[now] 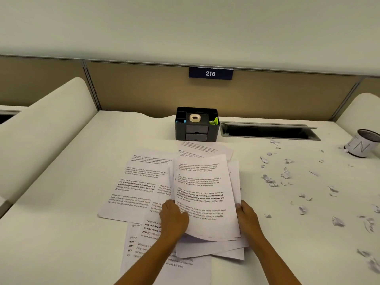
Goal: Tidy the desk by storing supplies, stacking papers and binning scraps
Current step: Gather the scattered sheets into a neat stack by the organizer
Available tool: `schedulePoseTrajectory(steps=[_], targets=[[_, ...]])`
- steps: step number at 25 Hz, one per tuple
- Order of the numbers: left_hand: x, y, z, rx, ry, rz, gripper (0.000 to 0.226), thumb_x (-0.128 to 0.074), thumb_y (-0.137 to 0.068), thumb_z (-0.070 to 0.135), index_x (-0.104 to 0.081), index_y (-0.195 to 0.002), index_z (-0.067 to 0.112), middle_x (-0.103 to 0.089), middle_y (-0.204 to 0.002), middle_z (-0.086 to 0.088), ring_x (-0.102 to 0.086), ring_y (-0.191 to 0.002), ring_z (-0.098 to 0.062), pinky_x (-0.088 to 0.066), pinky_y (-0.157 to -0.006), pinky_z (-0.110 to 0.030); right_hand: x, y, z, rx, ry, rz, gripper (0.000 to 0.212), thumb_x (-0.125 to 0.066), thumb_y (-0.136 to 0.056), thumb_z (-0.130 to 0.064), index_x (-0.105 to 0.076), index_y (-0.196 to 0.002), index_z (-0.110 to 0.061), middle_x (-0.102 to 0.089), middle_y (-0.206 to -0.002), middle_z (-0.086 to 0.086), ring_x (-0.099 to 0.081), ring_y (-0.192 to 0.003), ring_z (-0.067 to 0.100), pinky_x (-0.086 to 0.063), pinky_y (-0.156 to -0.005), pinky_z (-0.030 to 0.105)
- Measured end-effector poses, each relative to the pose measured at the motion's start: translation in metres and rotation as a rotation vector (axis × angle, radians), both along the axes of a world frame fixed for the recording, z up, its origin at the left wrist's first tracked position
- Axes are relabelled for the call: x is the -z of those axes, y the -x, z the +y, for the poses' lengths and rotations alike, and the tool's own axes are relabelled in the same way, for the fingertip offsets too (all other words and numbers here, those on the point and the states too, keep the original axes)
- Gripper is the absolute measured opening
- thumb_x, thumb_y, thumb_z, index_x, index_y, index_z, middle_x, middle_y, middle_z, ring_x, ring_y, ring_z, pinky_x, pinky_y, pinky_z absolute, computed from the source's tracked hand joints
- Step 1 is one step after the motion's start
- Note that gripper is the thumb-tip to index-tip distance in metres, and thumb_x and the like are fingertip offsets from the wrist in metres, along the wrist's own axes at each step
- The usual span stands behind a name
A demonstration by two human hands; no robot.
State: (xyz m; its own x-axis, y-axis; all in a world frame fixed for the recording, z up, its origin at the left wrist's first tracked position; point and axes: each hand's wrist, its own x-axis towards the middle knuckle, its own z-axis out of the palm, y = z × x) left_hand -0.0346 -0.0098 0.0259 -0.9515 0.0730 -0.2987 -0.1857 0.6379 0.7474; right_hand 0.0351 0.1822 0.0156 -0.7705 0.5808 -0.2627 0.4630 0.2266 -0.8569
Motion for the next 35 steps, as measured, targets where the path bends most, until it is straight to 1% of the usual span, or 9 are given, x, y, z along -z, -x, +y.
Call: schedulePoseTrajectory(steps=[4, 7, 14, 17, 19, 21, 25, 29, 35], targets=[[-0.001, 0.004, -0.001, 0.064, 0.018, 0.009, 0.059, -0.060, -0.088, 0.022, -0.031, -0.137, 0.004, -0.044, -0.138, -0.012, -0.039, -0.127, -0.031, -0.032, -0.109, -0.041, -0.008, 0.007, 0.001, -0.027, 0.012, -0.045, 0.037, -0.040, -0.097, -0.039, -0.055, -0.121, -0.014, -0.060, -0.117, 0.000, -0.056, -0.109, 0.026, -0.044, -0.096, 0.036], [-0.004, 0.004, -0.002, 0.109, 0.063, 0.031, 0.066, -0.053, -0.093, 0.027, -0.020, -0.145, 0.006, -0.034, -0.146, -0.012, -0.029, -0.135, -0.033, -0.024, -0.111, -0.039, -0.009, 0.009, 0.002, -0.113, -0.080, -0.047, 0.037, -0.053, -0.093, -0.021, -0.049, -0.128, -0.011, -0.059, -0.127, 0.008, -0.057, -0.111, 0.027, -0.045, -0.097, 0.037], [-0.017, 0.018, -0.016, 0.024, -0.219, 0.079, 0.050, -0.044, -0.097, 0.033, -0.032, -0.140, 0.010, -0.049, -0.137, -0.007, -0.048, -0.124, -0.027, -0.038, -0.101, -0.037, -0.021, 0.000, -0.015, -0.095, -0.011, 0.148, 0.054, -0.051, -0.094, -0.013, -0.030, -0.144, -0.008, -0.040, -0.145, 0.007, -0.038, -0.134, 0.026, -0.030, -0.110, 0.036], [-0.045, 0.023, -0.024, -0.008, -0.349, 0.155, 0.039, -0.030, -0.101, 0.030, -0.035, -0.136, 0.014, -0.054, -0.126, -0.005, -0.053, -0.118, -0.026, -0.045, -0.091, -0.034, -0.031, 0.003, -0.023, -0.108, 0.021, 0.266, 0.055, -0.050, -0.095, -0.016, -0.028, -0.144, -0.009, -0.042, -0.143, 0.004, -0.039, -0.133, 0.026, -0.034, -0.109, 0.039], [-0.063, 0.026, -0.028, -0.025, -0.396, 0.275, 0.028, -0.028, -0.102, 0.027, -0.040, -0.124, 0.017, -0.059, -0.107, 0.003, -0.063, -0.097, -0.017, -0.051, -0.069, -0.020, -0.042, 0.007, -0.028, -0.129, -0.034, 0.327, 0.047, -0.047, -0.095, -0.017, -0.034, -0.140, -0.010, -0.052, -0.132, 0.001, -0.051, -0.122, 0.025, -0.049, -0.097, 0.034], [-0.079, 0.028, -0.029, -0.039, -0.432, 0.404, 0.019, -0.029, -0.102, 0.024, -0.040, -0.116, 0.019, -0.059, -0.097, 0.008, -0.063, -0.080, -0.004, -0.050, -0.053, -0.012, -0.056, 0.011, -0.035, -0.152, -0.051, 0.405, 0.033, -0.045, -0.096, -0.015, -0.041, -0.128, -0.017, -0.058, -0.113, -0.009, -0.060, -0.104, 0.015, -0.055, -0.076, 0.017], [-0.103, 0.027, -0.030, -0.063, -0.556, 0.596, 0.019, -0.033, -0.099, 0.030, -0.040, -0.112, 0.019, -0.059, -0.097, 0.013, -0.064, -0.078, 0.002, -0.053, -0.057, -0.013, -0.076, 0.019, -0.045, -0.154, -0.034, 0.554, 0.033, -0.045, -0.095, -0.013, -0.036, -0.122, -0.030, -0.055, -0.110, -0.012, -0.060, -0.098, 0.012, -0.056, -0.079, 0.027], [-0.114, 0.025, -0.033, -0.080, -0.614, 0.689, 0.028, -0.037, -0.090, 0.040, -0.039, -0.111, 0.021, -0.061, -0.093, 0.013, -0.065, -0.078, -0.003, -0.053, -0.057, -0.015, -0.081, 0.016, -0.048, -0.137, -0.054, 0.599, 0.045, -0.056, -0.085, -0.021, -0.037, -0.126, -0.024, -0.055, -0.114, -0.008, -0.059, -0.100, 0.013, -0.054, -0.084, 0.036], [-0.127, 0.022, -0.029, -0.019, -0.666, 0.733, 0.032, -0.037, -0.090, 0.041, -0.037, -0.117, 0.025, -0.060, -0.098, 0.009, -0.064, -0.085, -0.007, -0.054, -0.060, -0.018, -0.120, 0.009, -0.041, -0.181, 0.153, 0.843, 0.046, -0.050, -0.076, -0.018, -0.040, -0.121, -0.021, -0.062, -0.100, -0.011, -0.063, -0.093, 0.012, -0.055, -0.064, 0.022]])
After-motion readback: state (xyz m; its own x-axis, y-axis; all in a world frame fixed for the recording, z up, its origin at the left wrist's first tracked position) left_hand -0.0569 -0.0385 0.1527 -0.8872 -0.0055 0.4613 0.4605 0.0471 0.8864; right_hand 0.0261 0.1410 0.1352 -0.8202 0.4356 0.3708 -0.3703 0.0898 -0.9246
